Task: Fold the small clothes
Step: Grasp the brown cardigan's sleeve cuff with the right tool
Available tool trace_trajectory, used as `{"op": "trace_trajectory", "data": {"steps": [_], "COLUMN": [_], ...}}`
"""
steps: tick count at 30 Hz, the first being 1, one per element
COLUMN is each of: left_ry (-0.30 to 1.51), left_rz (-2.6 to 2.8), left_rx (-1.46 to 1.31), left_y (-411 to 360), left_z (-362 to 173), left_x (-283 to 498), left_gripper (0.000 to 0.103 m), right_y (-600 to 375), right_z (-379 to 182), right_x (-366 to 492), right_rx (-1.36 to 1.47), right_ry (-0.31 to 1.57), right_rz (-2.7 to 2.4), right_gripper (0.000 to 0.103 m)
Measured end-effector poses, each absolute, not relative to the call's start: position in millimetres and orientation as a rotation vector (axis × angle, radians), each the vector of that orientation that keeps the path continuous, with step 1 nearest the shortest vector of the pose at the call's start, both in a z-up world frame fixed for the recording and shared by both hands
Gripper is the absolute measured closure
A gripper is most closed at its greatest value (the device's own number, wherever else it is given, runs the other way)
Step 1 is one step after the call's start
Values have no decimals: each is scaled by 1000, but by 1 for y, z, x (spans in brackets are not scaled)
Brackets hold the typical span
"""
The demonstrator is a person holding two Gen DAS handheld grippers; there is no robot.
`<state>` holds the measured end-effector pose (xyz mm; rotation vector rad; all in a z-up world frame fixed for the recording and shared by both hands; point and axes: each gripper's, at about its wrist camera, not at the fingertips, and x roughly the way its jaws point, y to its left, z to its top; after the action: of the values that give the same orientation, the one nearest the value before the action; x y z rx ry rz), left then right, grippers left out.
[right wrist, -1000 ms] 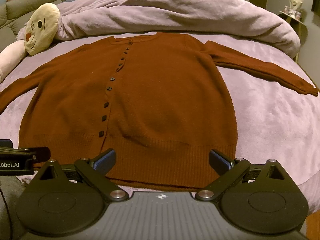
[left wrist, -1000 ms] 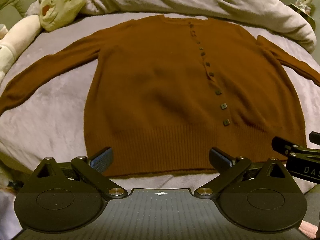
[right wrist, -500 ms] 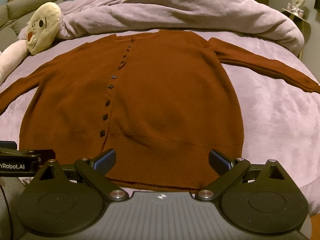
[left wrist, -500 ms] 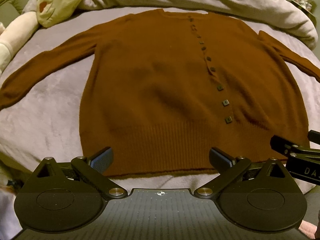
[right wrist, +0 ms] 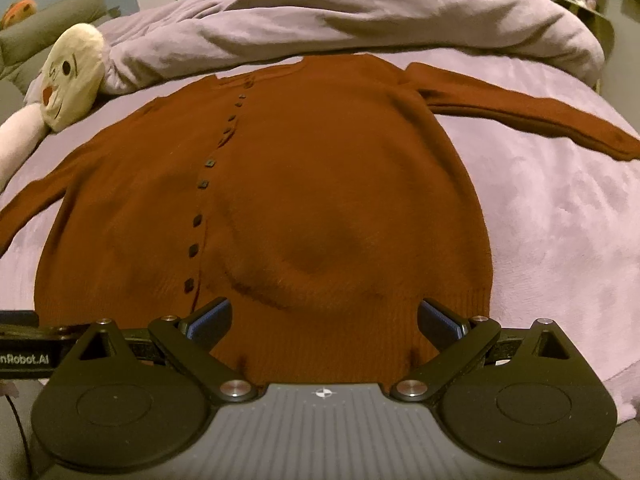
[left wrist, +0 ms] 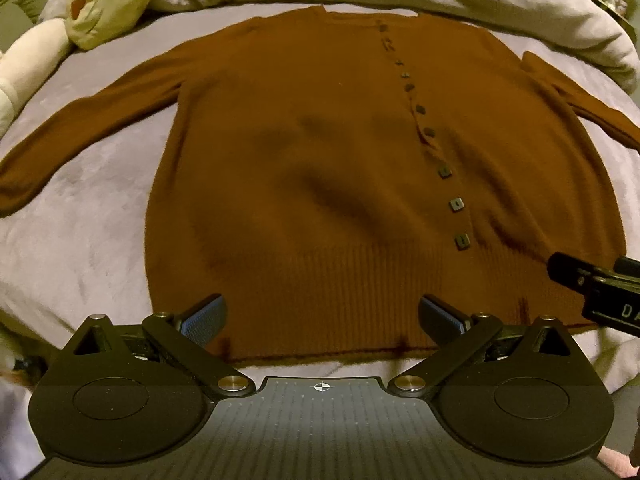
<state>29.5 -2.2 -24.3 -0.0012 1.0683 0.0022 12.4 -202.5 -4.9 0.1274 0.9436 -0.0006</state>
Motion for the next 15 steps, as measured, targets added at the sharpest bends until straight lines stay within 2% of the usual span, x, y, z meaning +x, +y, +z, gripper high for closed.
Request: {"op": "trace_trajectory", "data": {"steps": [9,15], "left_ry": [1022,1000], "left_rz": [76,154], "left_rx": [-12,-35], "left_y": [12,25], "left_z": [-20,-25], "left_x": [73,119], "left_gripper": [0,0], "right_y": [-242,-269], "right_z": [-40,-57], "right_x": [35,34], "right_rx": [382,592], "right_ry": [964,884], "right_rz": [24,52], "right_gripper": [4,4]}}
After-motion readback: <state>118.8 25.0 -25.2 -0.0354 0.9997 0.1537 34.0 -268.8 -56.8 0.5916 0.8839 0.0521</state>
